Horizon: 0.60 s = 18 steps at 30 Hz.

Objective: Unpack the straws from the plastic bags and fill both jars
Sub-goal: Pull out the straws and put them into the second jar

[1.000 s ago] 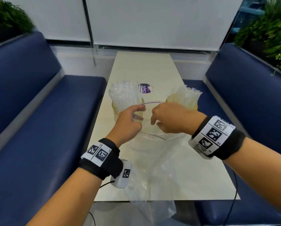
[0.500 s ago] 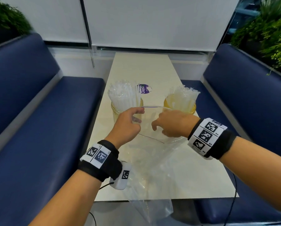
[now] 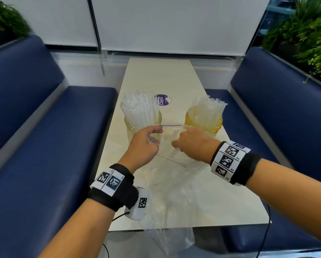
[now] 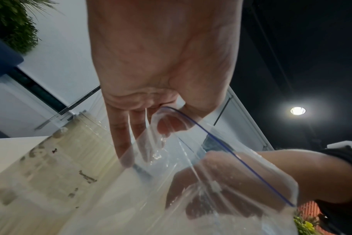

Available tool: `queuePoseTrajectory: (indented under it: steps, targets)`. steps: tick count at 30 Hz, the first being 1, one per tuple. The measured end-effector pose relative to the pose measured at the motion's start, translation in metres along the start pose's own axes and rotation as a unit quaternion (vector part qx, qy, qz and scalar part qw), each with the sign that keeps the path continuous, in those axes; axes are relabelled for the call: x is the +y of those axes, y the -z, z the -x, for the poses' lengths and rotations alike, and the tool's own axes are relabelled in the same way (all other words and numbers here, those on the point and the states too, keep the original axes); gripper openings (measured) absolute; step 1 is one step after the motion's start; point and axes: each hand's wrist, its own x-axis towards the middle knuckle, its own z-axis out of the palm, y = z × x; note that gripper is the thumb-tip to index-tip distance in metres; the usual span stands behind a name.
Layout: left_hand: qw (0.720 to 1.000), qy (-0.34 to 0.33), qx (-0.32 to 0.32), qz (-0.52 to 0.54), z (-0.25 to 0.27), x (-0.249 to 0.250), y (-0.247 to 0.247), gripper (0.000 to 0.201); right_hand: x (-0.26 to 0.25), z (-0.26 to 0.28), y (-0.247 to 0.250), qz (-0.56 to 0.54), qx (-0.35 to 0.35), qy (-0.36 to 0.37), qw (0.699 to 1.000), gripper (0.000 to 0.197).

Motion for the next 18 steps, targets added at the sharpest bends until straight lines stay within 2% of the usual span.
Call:
queuePoseTrajectory:
  steps: [11, 18]
  targets:
    - [1.0, -0.003, 0.007, 0.015, -0.001, -0.003, -0.003, 0.058, 0.005, -0.001, 0.005, -0.049, -0.013, 0.016, 0.999, 0.025]
    - [0.998, -0.029, -0.022, 0.052, 0.001, -0.008, -0.018, 0.094, 0.023, 0.013, 0.067, -0.112, -0.02, -0.021, 0.993, 0.028]
